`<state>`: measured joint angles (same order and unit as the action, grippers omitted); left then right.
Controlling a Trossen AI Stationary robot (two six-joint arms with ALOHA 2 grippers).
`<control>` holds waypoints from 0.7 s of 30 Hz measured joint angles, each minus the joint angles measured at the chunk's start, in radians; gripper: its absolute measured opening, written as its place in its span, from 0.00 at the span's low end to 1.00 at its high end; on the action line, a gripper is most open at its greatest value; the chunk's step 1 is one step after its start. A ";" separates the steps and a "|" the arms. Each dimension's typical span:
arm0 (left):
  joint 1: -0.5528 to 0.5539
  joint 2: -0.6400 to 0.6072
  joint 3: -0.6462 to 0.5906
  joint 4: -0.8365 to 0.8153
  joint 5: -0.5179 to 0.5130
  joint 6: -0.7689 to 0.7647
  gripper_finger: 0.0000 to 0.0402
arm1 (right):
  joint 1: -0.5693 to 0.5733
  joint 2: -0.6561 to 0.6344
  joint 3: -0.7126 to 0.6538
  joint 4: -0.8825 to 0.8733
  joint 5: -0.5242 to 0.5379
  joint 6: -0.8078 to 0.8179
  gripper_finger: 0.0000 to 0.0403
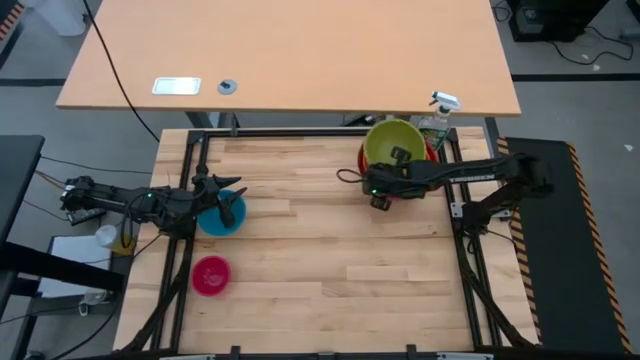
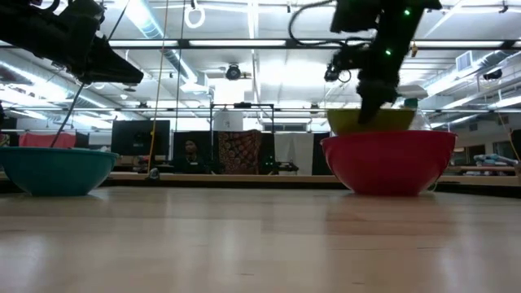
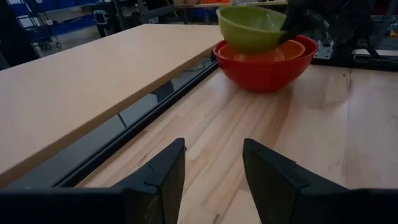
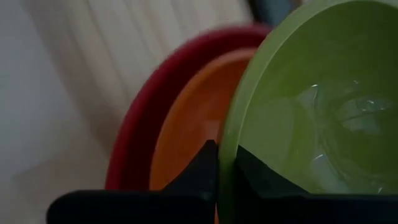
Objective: Nest bowls inside each other
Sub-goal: Stack the green bowl into the orange bowl
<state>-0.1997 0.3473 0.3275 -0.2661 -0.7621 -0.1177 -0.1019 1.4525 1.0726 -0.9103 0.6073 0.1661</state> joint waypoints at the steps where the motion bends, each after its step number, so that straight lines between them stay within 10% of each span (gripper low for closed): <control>1: 0.000 0.000 0.000 0.001 0.001 0.000 0.41 | -0.012 -0.014 -0.023 0.013 -0.032 0.000 0.08; 7: 0.000 0.000 0.000 0.008 0.008 0.005 0.41 | -0.086 -0.058 -0.149 0.205 -0.247 -0.033 0.08; 21: 0.000 0.000 0.000 0.005 0.008 0.006 0.41 | -0.118 -0.048 -0.137 0.118 -0.292 -0.030 0.27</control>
<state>-0.1997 0.3470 0.3275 -0.2611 -0.7544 -0.1117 -0.2195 1.4044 0.9360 -0.7925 0.3149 0.1361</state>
